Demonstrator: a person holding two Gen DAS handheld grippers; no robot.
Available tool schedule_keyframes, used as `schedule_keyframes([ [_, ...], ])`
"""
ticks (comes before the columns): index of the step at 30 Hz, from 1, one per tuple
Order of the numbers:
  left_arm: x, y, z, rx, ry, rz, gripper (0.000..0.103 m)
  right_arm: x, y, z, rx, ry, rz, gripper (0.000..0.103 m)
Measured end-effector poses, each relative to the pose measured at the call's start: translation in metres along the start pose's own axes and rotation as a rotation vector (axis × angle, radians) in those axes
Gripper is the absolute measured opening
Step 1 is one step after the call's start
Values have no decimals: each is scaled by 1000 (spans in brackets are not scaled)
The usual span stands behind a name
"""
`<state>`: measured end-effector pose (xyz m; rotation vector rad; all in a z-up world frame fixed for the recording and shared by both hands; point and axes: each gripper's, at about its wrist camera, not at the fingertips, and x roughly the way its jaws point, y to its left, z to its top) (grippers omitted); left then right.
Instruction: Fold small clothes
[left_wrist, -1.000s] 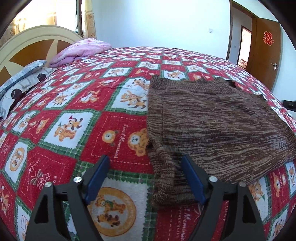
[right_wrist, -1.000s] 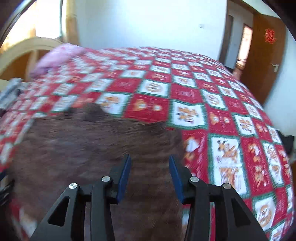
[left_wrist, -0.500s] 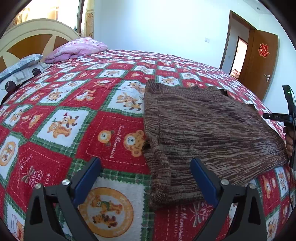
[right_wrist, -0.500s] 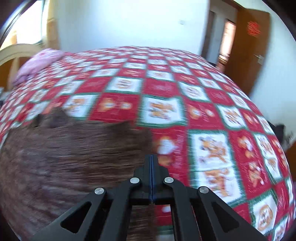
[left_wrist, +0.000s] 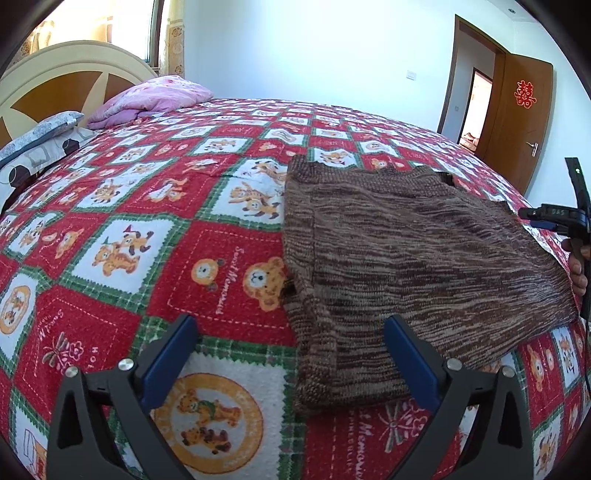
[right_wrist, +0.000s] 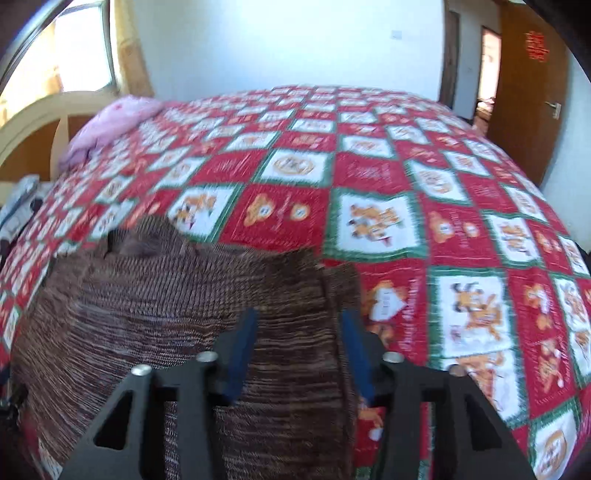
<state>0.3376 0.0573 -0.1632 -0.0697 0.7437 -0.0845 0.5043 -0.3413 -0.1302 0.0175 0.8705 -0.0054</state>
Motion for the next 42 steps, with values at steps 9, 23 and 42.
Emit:
schedule_keyframes([
  [9,-1,3,0,-15,-8,-20,103,-2,1,-2,-26,-42,-40,5],
  [23,1,0,0,5,4,6,103,-24,1,-8,7,-14,-176,34],
  [42,6,-5,1,26,41,36,103,-89,50,-135,-111,92,-29,44],
])
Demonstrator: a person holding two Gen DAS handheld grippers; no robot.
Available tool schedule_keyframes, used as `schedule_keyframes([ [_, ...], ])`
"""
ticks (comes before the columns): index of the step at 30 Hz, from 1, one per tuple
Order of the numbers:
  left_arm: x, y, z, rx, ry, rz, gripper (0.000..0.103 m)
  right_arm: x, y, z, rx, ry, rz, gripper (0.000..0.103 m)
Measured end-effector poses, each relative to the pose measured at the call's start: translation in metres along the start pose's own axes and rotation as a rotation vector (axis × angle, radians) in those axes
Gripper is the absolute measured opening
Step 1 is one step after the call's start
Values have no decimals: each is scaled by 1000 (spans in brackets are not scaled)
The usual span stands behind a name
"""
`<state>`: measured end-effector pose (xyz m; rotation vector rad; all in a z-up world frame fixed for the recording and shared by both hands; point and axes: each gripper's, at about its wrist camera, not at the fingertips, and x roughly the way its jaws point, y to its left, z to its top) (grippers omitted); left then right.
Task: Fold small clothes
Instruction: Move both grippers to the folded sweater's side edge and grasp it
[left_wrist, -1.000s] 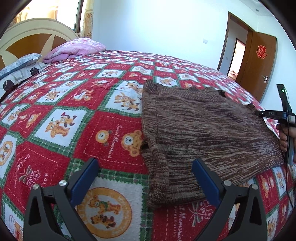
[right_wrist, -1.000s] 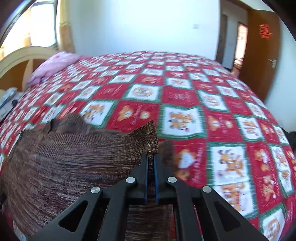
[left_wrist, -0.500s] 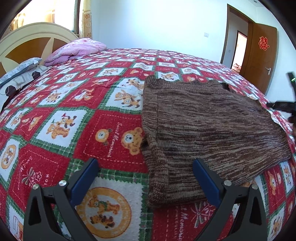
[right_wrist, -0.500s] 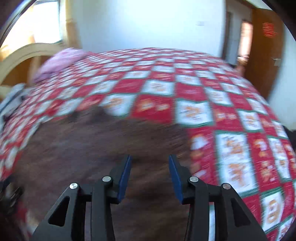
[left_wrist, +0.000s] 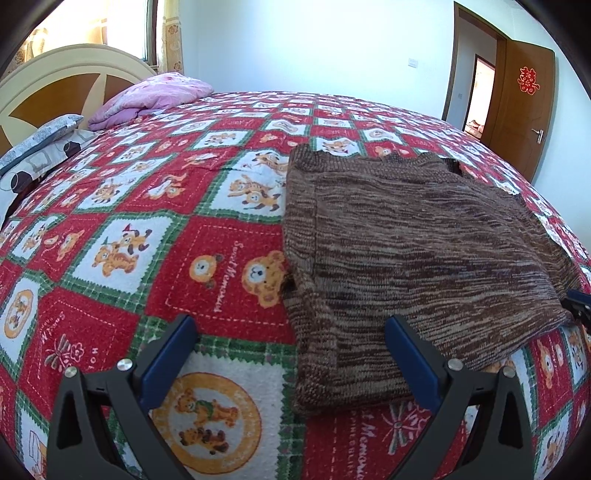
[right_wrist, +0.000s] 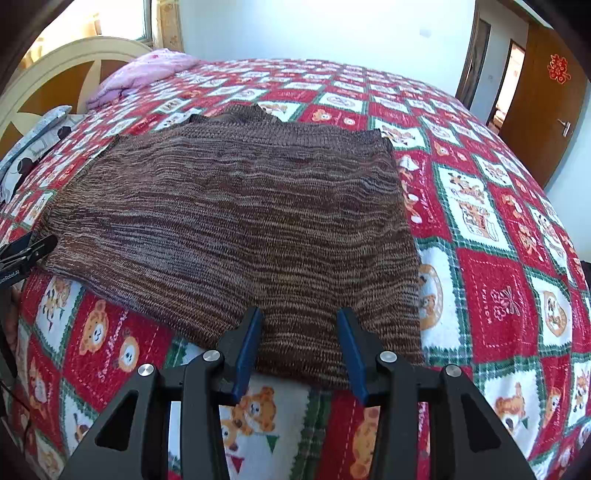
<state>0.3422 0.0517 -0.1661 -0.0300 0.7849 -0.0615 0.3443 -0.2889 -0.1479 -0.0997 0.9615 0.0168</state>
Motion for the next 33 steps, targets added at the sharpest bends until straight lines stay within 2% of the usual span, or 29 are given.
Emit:
schedule_keyframes([
  [3,1,0,4,4,29,3,103,-11,9,5,-1,-3,-17,45],
  [5,-3,0,6,20,56,6,103,-25,27,5,-39,-47,18,48],
  [8,-12,9,6,32,49,5,103,-42,70,3,-167,-111,65,50],
  [13,-16,39,15,-5,54,18,103,-45,140,-6,-351,-156,129,50],
  [22,-10,74,44,-62,13,36,103,-38,225,-25,-583,-233,111,50],
  [33,20,60,60,-102,31,-90,103,-13,271,-21,-640,-286,74,50],
])
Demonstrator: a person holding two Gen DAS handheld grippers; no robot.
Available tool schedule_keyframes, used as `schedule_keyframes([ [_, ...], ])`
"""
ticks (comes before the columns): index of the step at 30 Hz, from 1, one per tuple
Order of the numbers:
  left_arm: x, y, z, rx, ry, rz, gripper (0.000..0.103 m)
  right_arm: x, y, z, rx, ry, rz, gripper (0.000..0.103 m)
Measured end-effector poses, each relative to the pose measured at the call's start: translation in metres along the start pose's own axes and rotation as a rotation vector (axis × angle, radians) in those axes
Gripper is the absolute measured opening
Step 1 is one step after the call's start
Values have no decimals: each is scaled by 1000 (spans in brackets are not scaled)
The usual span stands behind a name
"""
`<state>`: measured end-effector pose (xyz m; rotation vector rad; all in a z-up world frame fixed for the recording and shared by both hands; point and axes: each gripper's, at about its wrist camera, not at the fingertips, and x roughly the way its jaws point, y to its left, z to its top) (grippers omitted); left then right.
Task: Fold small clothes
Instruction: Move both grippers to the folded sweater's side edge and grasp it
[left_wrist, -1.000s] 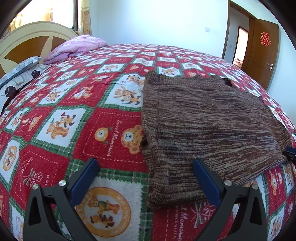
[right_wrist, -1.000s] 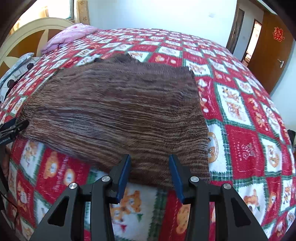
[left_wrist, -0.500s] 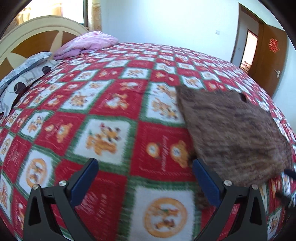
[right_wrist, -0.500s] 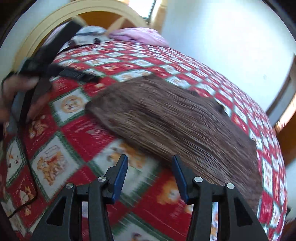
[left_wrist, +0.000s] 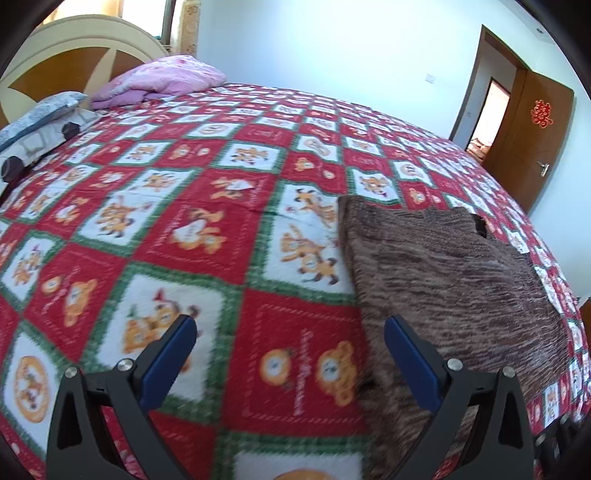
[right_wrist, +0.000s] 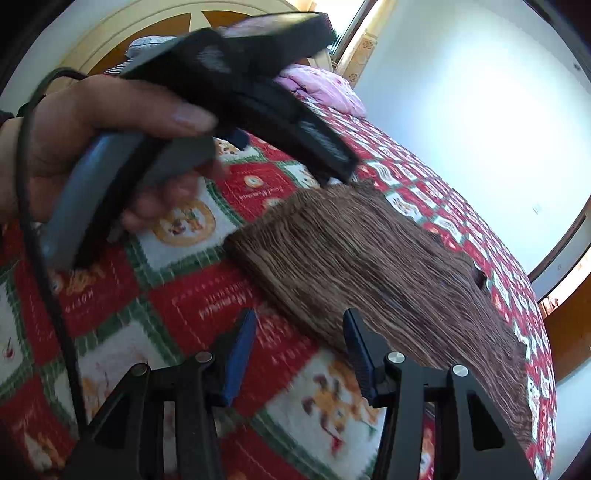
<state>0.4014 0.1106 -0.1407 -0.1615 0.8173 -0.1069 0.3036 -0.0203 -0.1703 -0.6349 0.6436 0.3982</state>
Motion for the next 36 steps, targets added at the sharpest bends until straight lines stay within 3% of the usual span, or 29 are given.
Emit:
schedule_keyframes([
  [9,34,-9,27,-33,25,-126,101,20,4,21,23,-24,2,50],
  [17,65,-25,49,24,32,-87,99,27,-2,23,66,-6,17,50],
  [20,77,-33,52,56,52,-67,88,26,-4,23,88,-3,31,50],
  [22,83,-38,53,78,62,-41,88,30,-7,24,91,-4,26,50],
  [26,87,-41,55,88,70,-27,87,30,0,22,83,-13,22,42],
  [29,88,-42,55,91,64,-18,87,32,4,22,77,-17,35,26],
  [36,89,-45,55,105,66,-100,60,36,2,23,105,-15,51,17],
])
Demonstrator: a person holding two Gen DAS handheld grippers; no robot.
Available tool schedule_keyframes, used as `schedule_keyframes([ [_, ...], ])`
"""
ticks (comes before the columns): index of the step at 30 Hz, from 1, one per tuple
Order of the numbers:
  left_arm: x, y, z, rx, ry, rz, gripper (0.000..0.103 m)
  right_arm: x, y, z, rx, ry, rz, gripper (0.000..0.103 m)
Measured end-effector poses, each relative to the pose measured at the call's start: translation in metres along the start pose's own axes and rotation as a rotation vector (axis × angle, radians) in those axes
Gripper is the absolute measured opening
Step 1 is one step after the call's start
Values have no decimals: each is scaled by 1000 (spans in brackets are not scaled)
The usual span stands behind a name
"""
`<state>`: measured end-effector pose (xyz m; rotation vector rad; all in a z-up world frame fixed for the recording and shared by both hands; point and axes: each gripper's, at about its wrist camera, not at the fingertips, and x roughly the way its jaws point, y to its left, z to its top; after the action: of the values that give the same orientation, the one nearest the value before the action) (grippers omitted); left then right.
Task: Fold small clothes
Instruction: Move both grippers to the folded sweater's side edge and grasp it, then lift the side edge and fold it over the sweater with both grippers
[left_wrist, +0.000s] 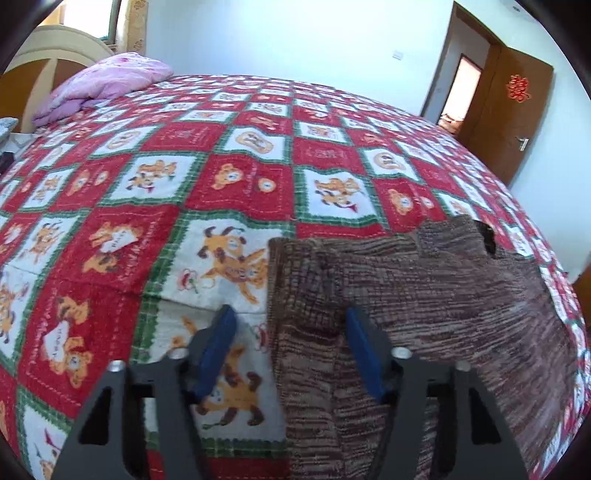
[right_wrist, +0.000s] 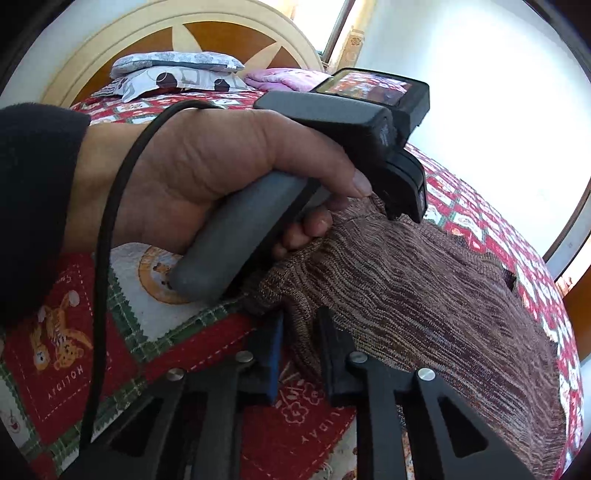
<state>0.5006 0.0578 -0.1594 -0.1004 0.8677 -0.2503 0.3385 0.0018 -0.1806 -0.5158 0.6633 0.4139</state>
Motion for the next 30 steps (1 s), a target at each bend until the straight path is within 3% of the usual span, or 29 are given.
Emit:
schedule_keyframes([
  [4,3,3,1,-17,13,-36,57,1,-1,1,11,3,-4,17],
  [8,4,2,3,-21,30,-47,54,0,-6,0,37,1,3,9],
  [11,1,-6,3,10,29,-76,18,-3,-13,0,68,-1,20,8],
  [12,-1,-9,3,18,28,-63,15,-4,-13,0,69,-2,21,8],
  [15,-2,-16,4,46,37,-25,13,-15,-17,1,88,-23,30,8],
  [21,-7,-8,13,-34,88,-75,11,-32,-30,-3,145,-47,58,7],
  [30,-34,-26,27,-67,61,-138,11,-61,-65,-4,245,-90,80,7],
])
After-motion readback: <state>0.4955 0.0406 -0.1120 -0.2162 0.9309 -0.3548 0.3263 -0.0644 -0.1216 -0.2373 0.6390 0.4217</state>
